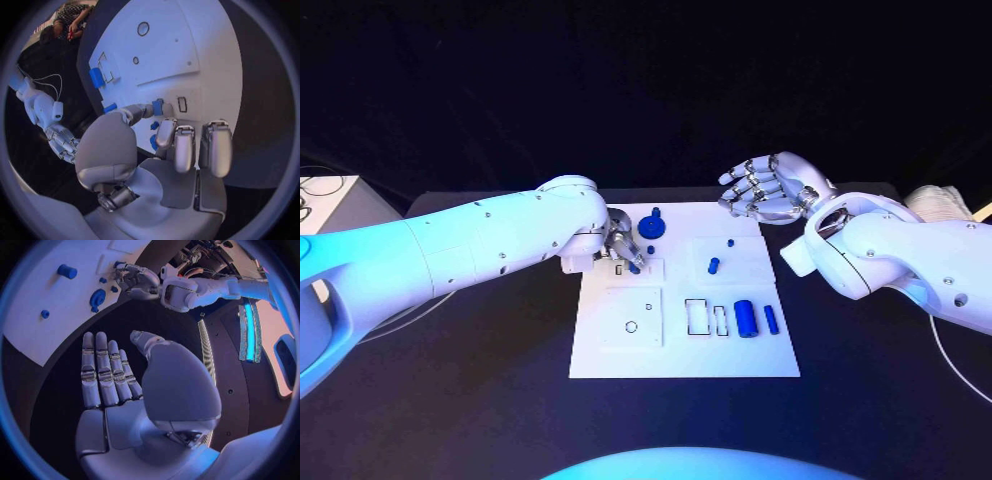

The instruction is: Assemble the parts on the task board

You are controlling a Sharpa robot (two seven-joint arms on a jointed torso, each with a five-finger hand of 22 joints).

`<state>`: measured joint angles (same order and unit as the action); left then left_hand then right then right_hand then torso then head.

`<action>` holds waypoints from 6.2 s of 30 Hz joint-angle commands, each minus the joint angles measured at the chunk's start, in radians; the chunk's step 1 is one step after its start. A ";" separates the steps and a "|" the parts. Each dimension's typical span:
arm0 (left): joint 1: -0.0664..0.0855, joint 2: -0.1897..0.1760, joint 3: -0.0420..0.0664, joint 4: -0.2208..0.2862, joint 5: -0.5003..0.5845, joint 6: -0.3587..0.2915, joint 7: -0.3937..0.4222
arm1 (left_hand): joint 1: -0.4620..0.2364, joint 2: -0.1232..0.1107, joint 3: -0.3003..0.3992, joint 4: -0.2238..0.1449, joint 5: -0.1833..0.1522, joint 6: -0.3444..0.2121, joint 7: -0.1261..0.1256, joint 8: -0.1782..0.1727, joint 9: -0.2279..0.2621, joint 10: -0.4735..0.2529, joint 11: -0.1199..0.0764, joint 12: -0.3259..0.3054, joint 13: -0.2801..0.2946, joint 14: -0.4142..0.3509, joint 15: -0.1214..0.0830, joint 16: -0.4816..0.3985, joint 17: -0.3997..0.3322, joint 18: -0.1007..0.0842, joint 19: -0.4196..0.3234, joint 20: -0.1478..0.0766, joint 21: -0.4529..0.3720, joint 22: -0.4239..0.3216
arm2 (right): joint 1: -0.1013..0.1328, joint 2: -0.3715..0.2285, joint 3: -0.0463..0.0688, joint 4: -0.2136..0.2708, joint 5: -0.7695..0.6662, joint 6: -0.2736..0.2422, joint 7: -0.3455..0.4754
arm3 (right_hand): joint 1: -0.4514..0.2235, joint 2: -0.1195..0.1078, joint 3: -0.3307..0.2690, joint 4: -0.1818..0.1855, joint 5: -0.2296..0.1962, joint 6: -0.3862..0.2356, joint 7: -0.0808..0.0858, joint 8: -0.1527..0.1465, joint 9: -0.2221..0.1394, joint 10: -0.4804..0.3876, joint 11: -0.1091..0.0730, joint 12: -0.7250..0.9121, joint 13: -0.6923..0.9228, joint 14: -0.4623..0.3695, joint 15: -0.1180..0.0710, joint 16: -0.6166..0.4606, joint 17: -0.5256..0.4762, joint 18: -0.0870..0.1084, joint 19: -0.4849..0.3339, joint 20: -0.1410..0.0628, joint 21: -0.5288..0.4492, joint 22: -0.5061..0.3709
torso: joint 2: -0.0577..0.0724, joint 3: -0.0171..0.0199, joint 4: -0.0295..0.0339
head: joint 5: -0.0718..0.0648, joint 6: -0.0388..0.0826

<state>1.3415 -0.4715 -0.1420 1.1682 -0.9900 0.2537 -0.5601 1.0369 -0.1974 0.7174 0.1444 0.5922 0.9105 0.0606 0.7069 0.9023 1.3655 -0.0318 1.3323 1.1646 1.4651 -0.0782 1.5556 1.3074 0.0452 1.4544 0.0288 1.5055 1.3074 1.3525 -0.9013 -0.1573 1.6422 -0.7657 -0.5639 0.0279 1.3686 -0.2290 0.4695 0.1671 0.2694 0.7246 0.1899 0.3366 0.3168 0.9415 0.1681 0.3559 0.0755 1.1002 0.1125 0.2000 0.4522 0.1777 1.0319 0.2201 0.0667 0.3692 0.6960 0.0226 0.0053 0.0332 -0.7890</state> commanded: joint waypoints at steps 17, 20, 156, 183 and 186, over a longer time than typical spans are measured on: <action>-0.014 0.025 -0.010 -0.038 -0.002 0.040 -0.028 | -0.024 0.065 0.123 -0.142 -0.034 0.019 -0.022 -0.011 0.001 0.009 -0.001 0.001 0.004 0.099 -0.008 0.001 0.242 -0.008 0.009 -0.001 0.001 0.103 | 0.000 0.001 0.000 0.000 -0.002 0.023 0.006 | -0.011 -0.001 0.001 -0.006 0.006 -0.008 0.055 -0.005 -0.001 -0.001 0.008 -0.005 -0.002 -0.008 0.004 -0.007 -0.003 0.003 -0.007 0.001 -0.005 -0.005 | 0.000 -0.0009 0.0027 | -0.005 -0.002; -0.014 0.025 -0.010 -0.040 -0.002 0.049 -0.029 | -0.030 0.075 0.105 -0.137 -0.046 0.023 -0.024 -0.013 0.000 0.011 -0.002 0.001 0.004 0.100 -0.009 0.003 0.245 -0.009 0.010 -0.001 0.001 0.104 | 0.000 0.001 0.000 0.000 -0.002 0.024 0.006 | -0.011 -0.001 0.001 -0.006 0.007 -0.008 0.055 -0.005 -0.002 -0.001 0.008 -0.005 -0.003 -0.009 0.004 -0.008 -0.004 0.003 -0.008 0.001 -0.005 -0.006 | -0.001 -0.0009 0.0025 | -0.005 -0.002; 0.000 0.035 -0.004 -0.057 0.013 0.173 -0.064 | -0.064 0.056 -0.101 -0.051 -0.193 0.040 -0.031 -0.052 -0.009 0.001 -0.005 -0.015 -0.003 0.099 -0.010 0.001 0.241 -0.004 -0.002 -0.003 -0.016 0.086 | -0.010 0.008 0.000 -0.007 -0.002 0.058 0.000 | -0.018 0.002 -0.003 -0.014 0.011 -0.015 0.060 -0.006 -0.005 -0.010 0.013 -0.004 -0.010 -0.025 0.012 -0.026 -0.017 0.003 -0.026 0.010 -0.004 -0.039 | 0.000 -0.0012 0.0020 | -0.010 -0.009; 0.000 0.032 -0.005 -0.062 -0.005 0.172 -0.064 | -0.069 0.040 -0.209 0.037 -0.302 0.051 -0.030 -0.063 -0.012 0.000 -0.004 -0.016 0.000 0.098 -0.010 0.000 0.239 -0.004 -0.001 -0.003 -0.018 0.086 | -0.011 0.008 0.000 -0.006 0.004 0.063 0.007 | -0.042 0.006 -0.017 -0.002 0.003 -0.014 0.062 -0.003 -0.006 -0.013 0.016 0.001 -0.010 -0.032 0.016 -0.034 -0.023 0.004 -0.035 0.015 -0.004 -0.061 | -0.001 -0.0016 0.0021 | -0.011 -0.012; 0.000 0.031 -0.005 -0.062 -0.005 0.172 -0.064 | -0.069 0.037 -0.220 0.046 -0.308 0.052 -0.030 -0.064 -0.012 -0.001 -0.004 -0.016 -0.001 0.098 -0.010 0.000 0.239 -0.004 -0.001 -0.003 -0.018 0.087 | -0.011 0.007 0.000 -0.006 0.004 0.063 0.007 | -0.043 0.006 -0.018 -0.001 0.003 -0.014 0.063 -0.003 -0.006 -0.014 0.016 0.002 -0.010 -0.032 0.016 -0.035 -0.024 0.004 -0.035 0.015 -0.004 -0.062 | -0.001 -0.0016 0.0021 | -0.011 -0.012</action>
<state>1.3533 -0.4381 -0.1383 1.1087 -0.9798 0.3971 -0.5998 0.9678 -0.1507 0.5009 0.1928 0.2850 0.9628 0.0258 0.6460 0.8909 1.3708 -0.0337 1.3207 1.1632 1.4687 -0.0819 1.5594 1.3075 0.0452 1.4542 0.0290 1.4938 1.3073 1.3422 -0.8939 -0.1575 1.6346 -0.7603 -0.5152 0.0230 1.3357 -0.2224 0.4582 0.1673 0.2769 0.7162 0.1913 0.3326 0.3114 0.9307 0.1789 0.3559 0.0670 1.0752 0.1304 0.1691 0.4299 0.1776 1.0015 0.2363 0.0668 0.3080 0.6954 0.0211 0.0074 0.0225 -0.8011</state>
